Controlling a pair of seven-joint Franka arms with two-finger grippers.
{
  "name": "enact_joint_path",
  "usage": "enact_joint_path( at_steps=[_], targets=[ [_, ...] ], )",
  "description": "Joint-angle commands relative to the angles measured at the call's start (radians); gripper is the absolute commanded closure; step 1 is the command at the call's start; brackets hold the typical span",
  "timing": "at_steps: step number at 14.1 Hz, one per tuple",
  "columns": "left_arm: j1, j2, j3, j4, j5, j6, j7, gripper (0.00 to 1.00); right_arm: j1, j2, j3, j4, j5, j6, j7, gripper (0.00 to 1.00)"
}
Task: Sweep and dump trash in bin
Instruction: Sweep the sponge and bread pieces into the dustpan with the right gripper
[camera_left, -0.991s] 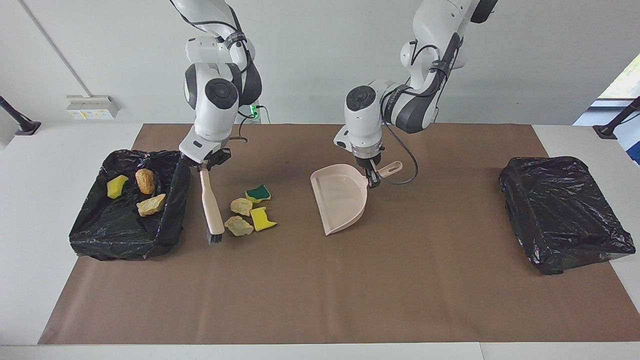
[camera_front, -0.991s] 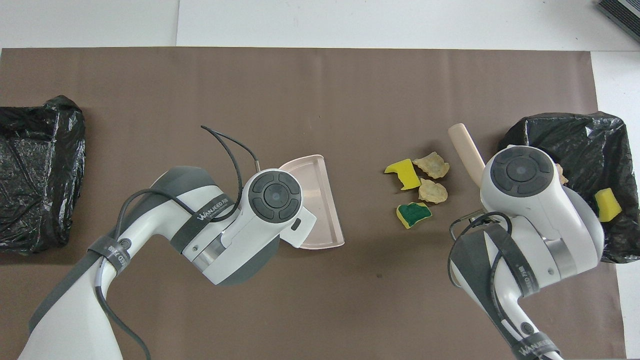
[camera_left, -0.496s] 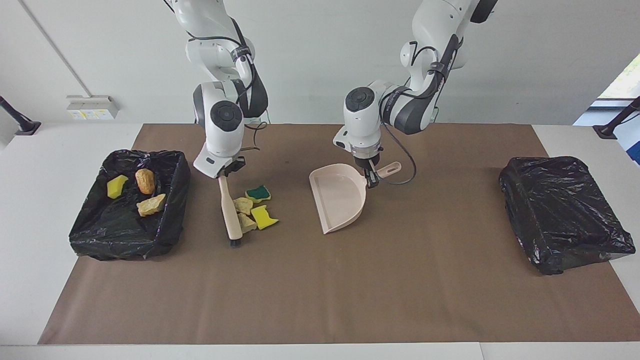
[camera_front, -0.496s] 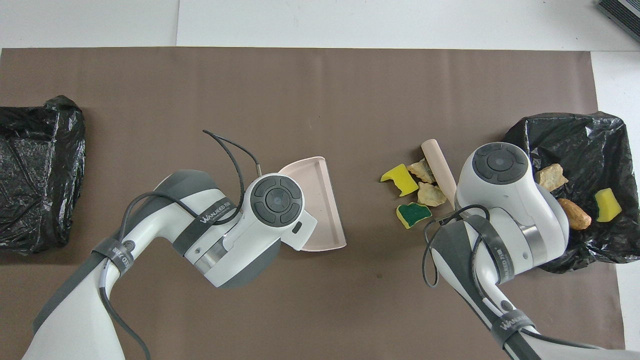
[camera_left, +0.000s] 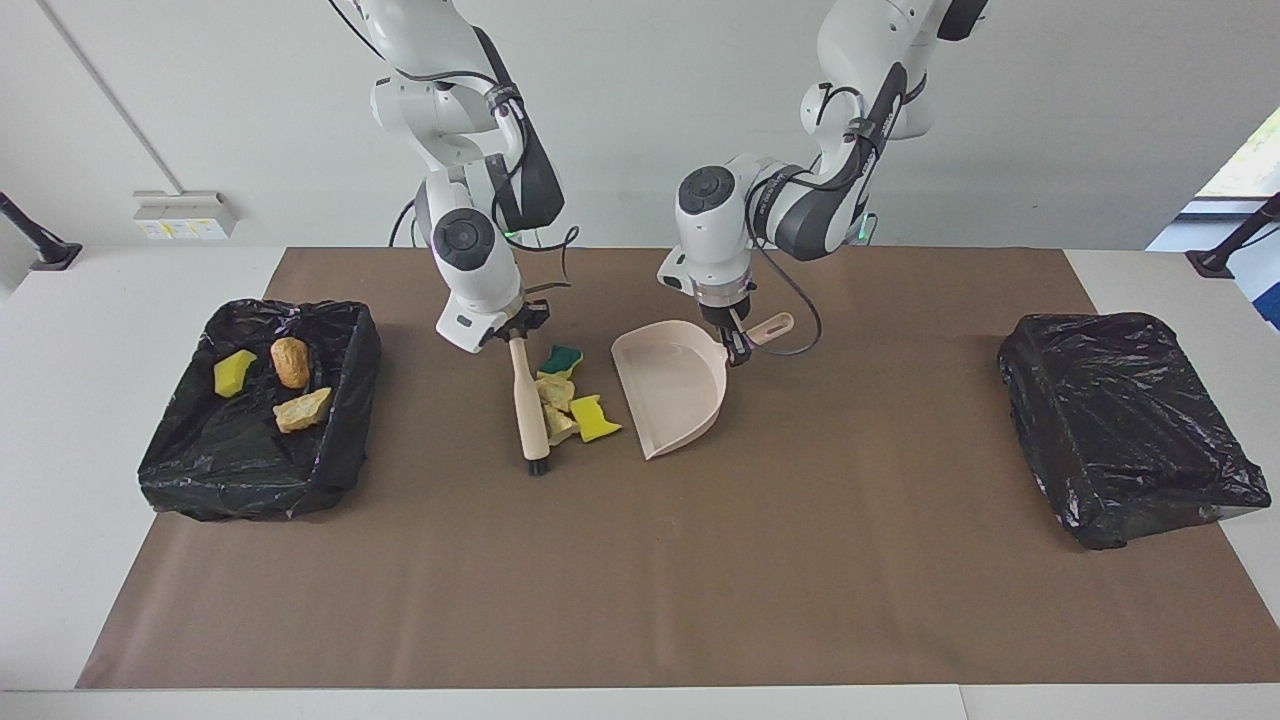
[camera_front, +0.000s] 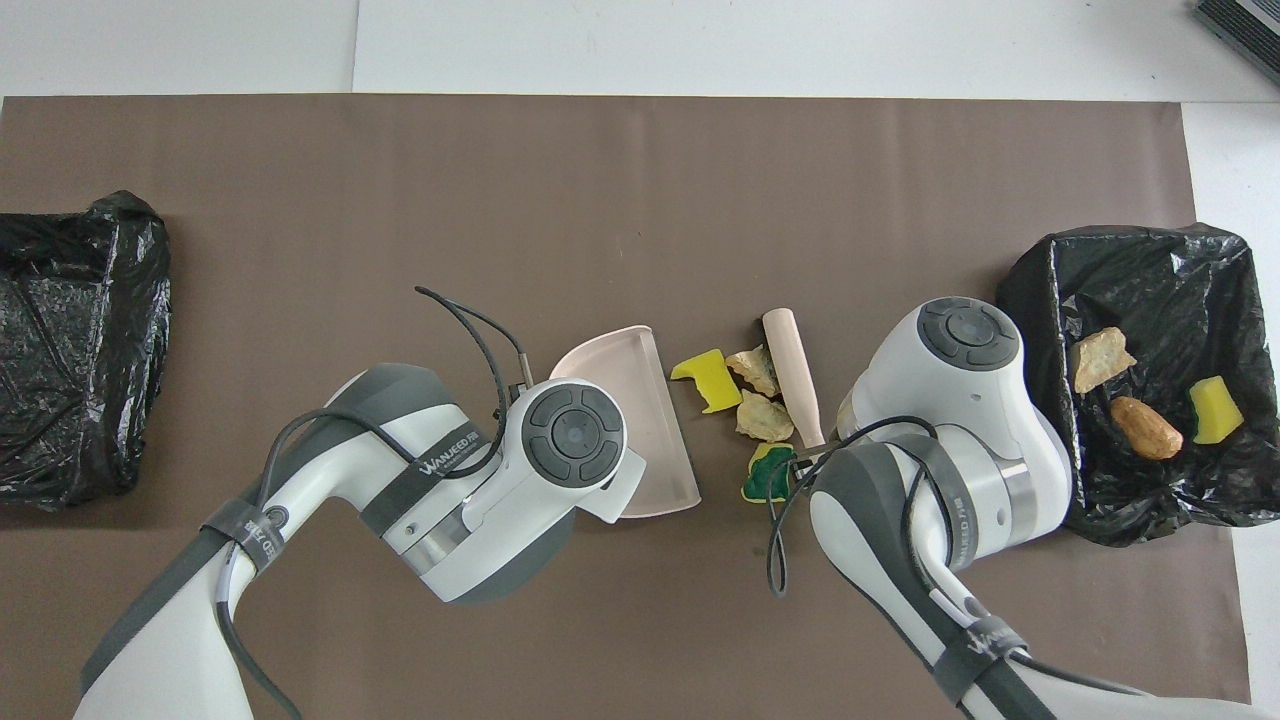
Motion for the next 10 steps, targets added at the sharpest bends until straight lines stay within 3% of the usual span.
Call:
enact_joint_path(
  at_steps=[1,6,10],
  targets=[
    [0.006,-0.05,-0.003,-0.069,0.008,0.015,-0.017,1.0,0.05,0.049,0.004,0.001,0.087,0.053,0.012,1.0],
    [0.009,-0.049,-0.003,-0.069,0.008,0.032,-0.017,1.0,0.14,0.039,0.006,0.016,0.307,0.053,0.012,1.0],
    [0.012,-0.047,-0.003,-0.07,0.008,0.033,-0.015,1.0,0.078,-0.059,-0.008,0.037,0.293,-0.051,0.012,1.0]
  ],
)
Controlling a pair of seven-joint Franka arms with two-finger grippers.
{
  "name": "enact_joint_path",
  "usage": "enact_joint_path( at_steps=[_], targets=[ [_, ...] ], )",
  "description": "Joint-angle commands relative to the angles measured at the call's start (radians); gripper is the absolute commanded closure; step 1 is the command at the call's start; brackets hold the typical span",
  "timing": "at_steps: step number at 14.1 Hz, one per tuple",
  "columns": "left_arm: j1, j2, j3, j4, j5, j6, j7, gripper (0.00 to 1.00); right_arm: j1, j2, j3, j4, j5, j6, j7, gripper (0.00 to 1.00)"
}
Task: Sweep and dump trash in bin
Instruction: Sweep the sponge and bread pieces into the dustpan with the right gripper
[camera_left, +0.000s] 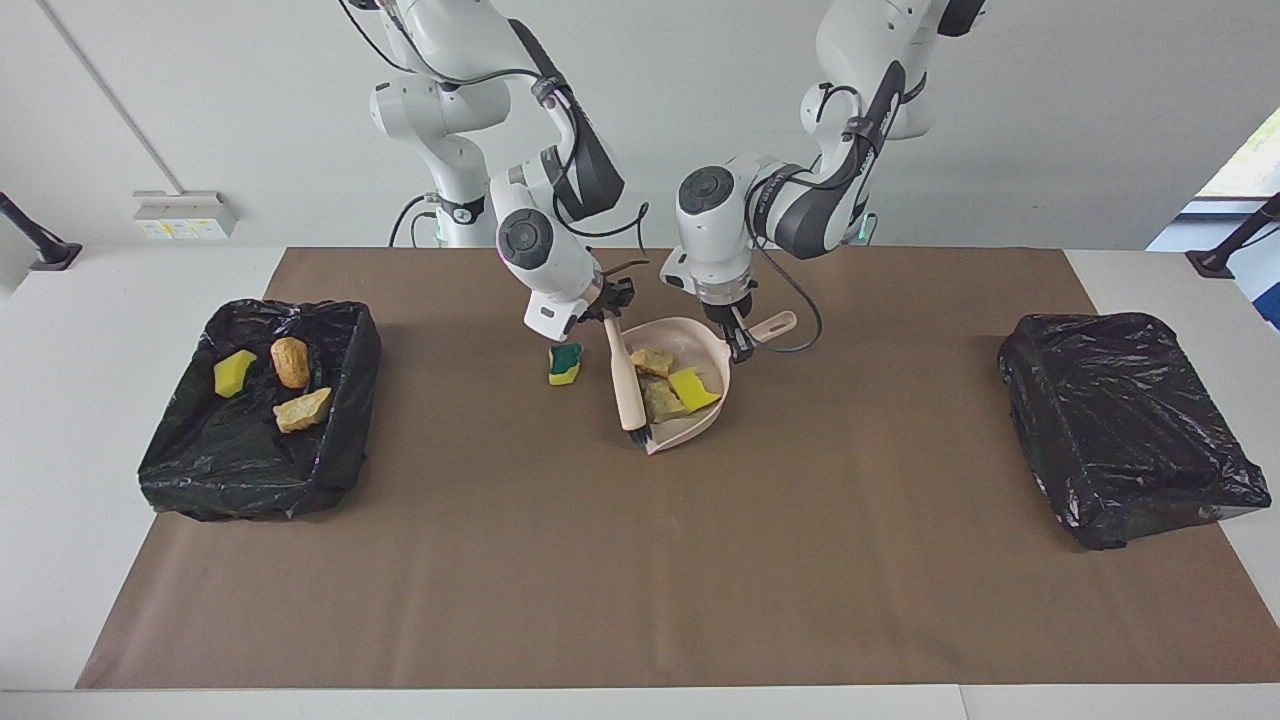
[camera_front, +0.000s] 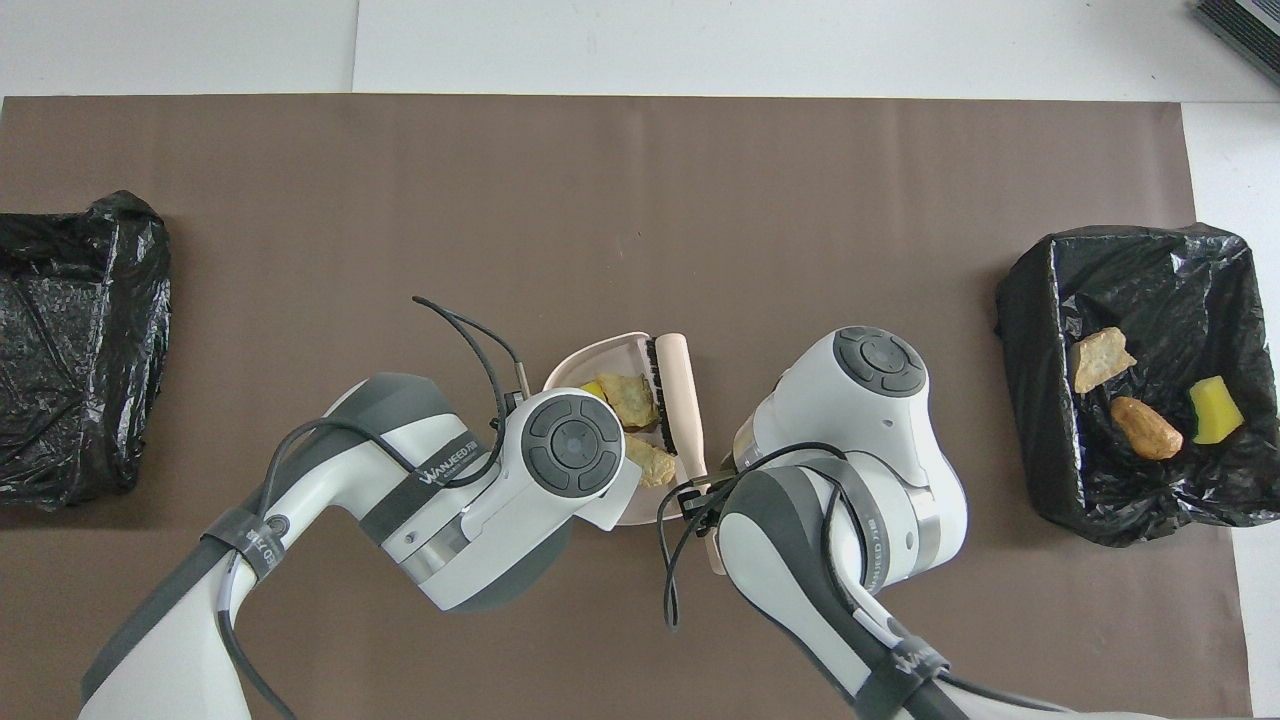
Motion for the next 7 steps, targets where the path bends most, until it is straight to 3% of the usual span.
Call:
enact_joint_path(
  at_steps=[1,4,7],
  targets=[
    [0.012,-0.033,-0.003,-0.046,0.008,0.031,-0.009,1.0,-0.095,-0.107,-0.003,0.001,0.007,-0.101,0.009,1.0],
    [0.011,-0.035,-0.003,-0.046,0.008,0.024,-0.003,1.0,-0.172,-0.193,-0.003,-0.006,-0.114,-0.25,0.015,1.0],
    [0.005,-0.046,-0.007,-0.044,0.012,-0.026,0.0,1.0,-0.18,-0.28,0.0,-0.136,-0.301,-0.234,-0.014,1.0]
  ],
)
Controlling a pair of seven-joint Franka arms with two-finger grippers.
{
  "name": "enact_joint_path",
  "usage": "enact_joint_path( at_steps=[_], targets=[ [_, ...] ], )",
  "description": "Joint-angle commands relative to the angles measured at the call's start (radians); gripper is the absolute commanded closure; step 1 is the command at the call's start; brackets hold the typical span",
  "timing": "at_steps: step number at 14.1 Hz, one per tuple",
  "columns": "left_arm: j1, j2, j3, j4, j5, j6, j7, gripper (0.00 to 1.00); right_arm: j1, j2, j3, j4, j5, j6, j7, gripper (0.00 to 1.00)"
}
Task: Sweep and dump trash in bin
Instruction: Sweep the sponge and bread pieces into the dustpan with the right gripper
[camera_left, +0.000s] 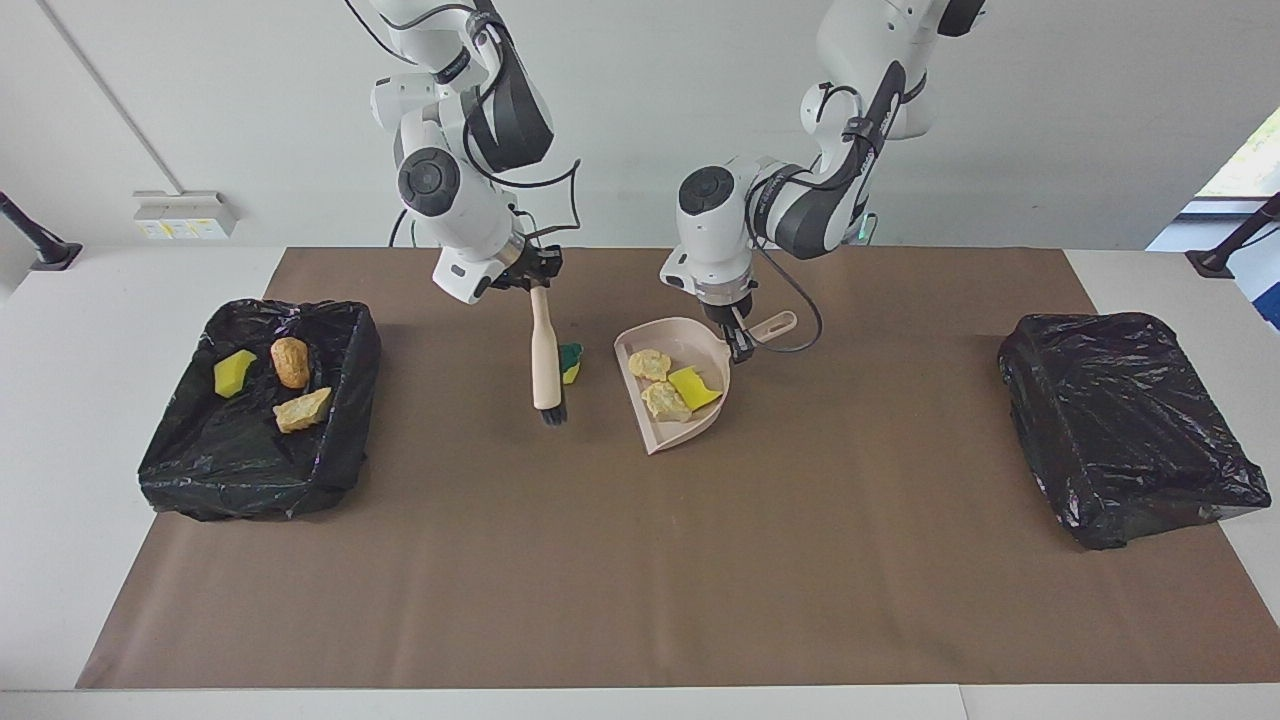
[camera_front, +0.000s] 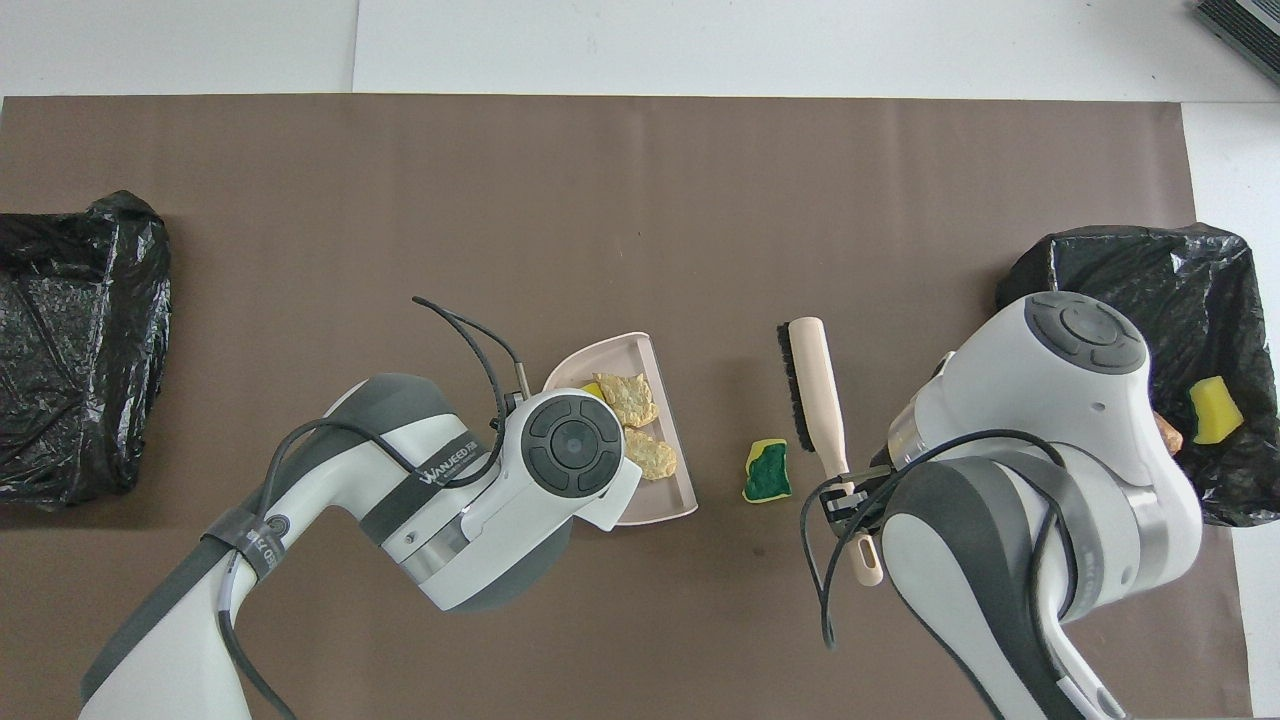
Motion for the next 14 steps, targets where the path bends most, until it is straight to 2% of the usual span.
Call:
enact_joint_path(
  at_steps=[1,4,6,10,12,14],
  targets=[
    [0.004,-0.051,-0.018,-0.044,0.012,-0.043,0.0,1.0,-0.001,-0.075,0.015,-0.136,-0.097,0.039,-0.021,1.0],
    [0.004,-0.08,-0.041,-0.066,0.017,-0.062,-0.003,1.0,0.035,-0.031,0.022,-0.17,-0.118,0.054,-0.009,1.0],
    [0.003,-0.1,-0.054,-0.087,0.018,-0.06,-0.003,1.0,0.081,-0.014,0.023,-0.202,-0.096,0.121,0.029,1.0],
    [0.003,-0.103,-0.061,-0.107,0.018,-0.042,-0.006,1.0,0.11,0.048,0.023,-0.219,0.146,0.245,-0.01,1.0],
    [0.004,-0.102,-0.061,-0.107,0.018,-0.037,-0.006,1.0,0.198,0.092,0.023,-0.217,0.276,0.34,-0.018,1.0],
    [0.01,-0.096,-0.061,-0.11,0.017,-0.025,-0.006,1.0,0.212,0.104,0.023,-0.194,0.355,0.35,-0.018,1.0]
  ],
)
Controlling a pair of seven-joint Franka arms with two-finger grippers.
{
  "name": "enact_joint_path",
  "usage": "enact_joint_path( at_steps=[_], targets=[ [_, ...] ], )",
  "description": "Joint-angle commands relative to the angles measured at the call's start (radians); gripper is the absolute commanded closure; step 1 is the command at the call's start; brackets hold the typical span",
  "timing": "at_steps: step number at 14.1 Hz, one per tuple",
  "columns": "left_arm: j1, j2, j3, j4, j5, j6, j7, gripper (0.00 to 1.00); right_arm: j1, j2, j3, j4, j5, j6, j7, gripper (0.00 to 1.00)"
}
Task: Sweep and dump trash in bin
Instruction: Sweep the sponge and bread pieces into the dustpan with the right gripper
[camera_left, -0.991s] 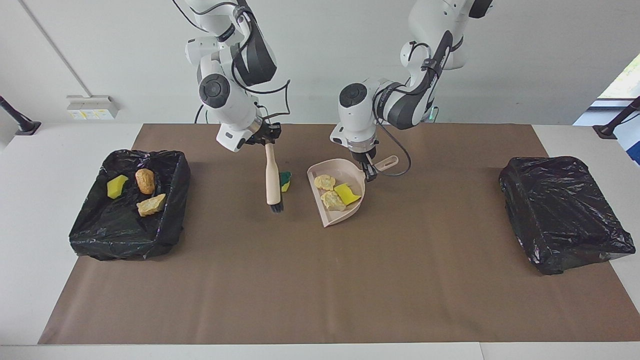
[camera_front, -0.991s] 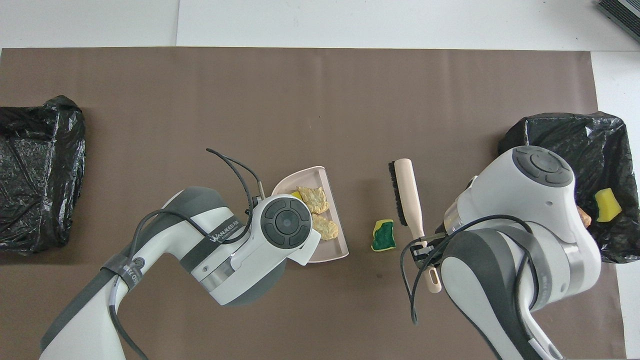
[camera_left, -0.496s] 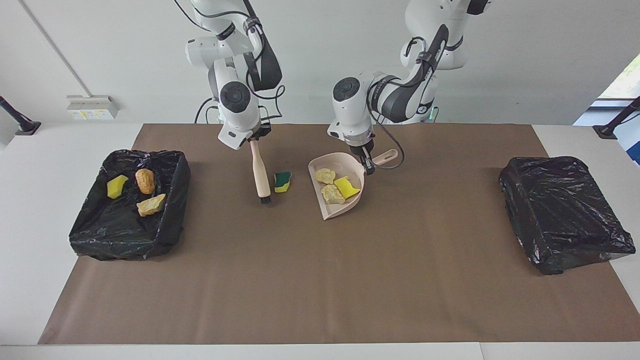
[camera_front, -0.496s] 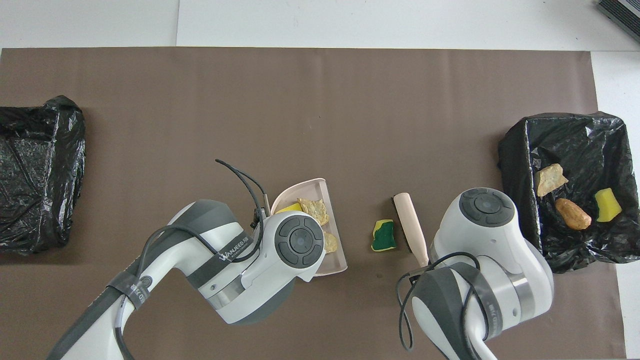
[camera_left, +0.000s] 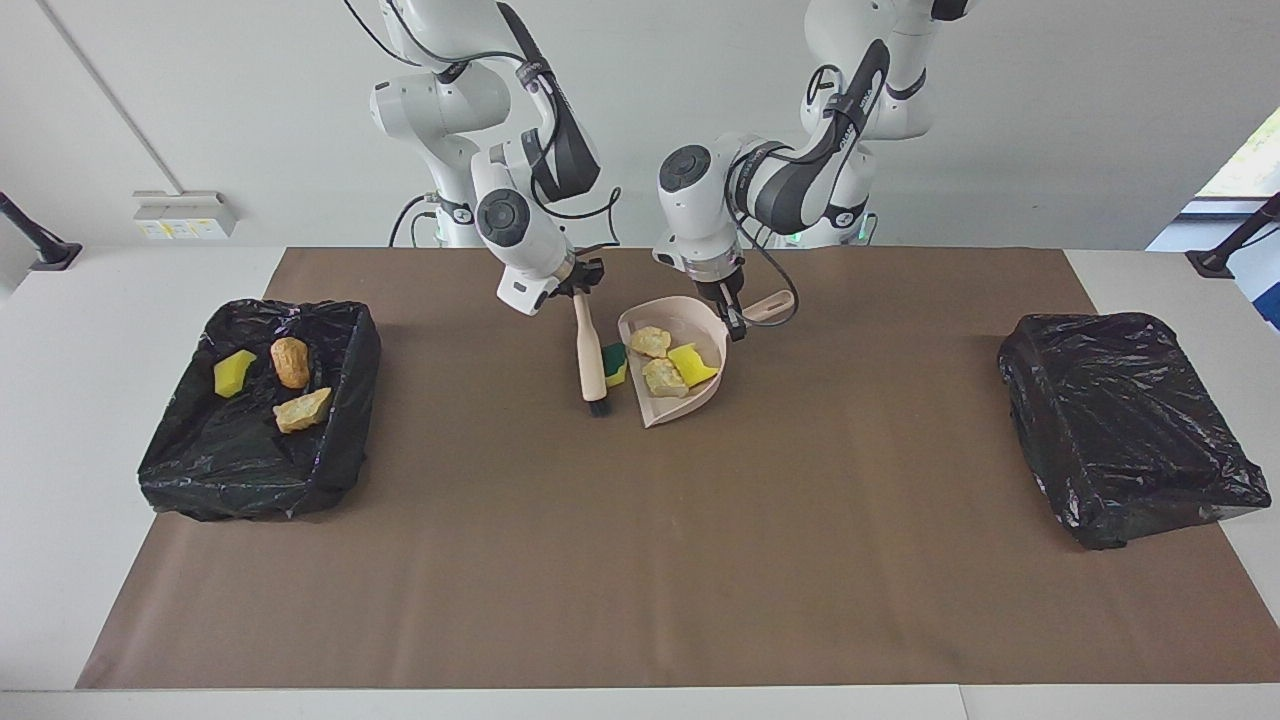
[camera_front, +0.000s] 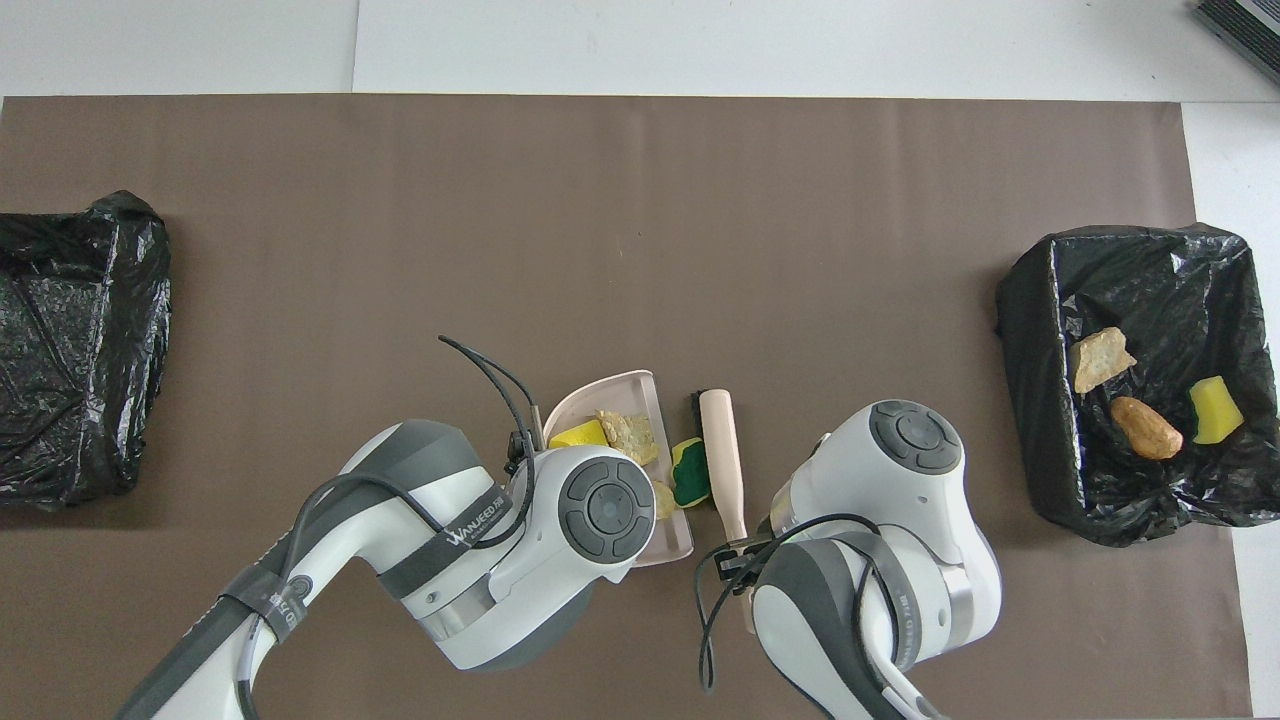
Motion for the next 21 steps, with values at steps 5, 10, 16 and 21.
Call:
enact_joint_path(
  at_steps=[5,10,16,21],
  targets=[
    [0.023,-0.015,-0.003,-0.042,0.011,0.034,0.006,1.0,0.026,-0.014,-0.002,0.057,0.132,-0.032,-0.018,1.0],
    [0.04,-0.007,0.009,-0.04,0.009,0.078,0.039,1.0,0.01,-0.1,-0.008,0.097,-0.012,-0.152,0.108,1.0],
    [0.047,-0.003,0.014,-0.04,0.008,0.111,0.048,1.0,0.01,-0.118,-0.002,0.086,-0.065,-0.163,0.108,1.0],
    [0.05,-0.001,0.014,-0.042,0.006,0.12,0.048,1.0,0.068,-0.076,0.001,0.014,-0.097,-0.082,0.103,1.0]
  ],
)
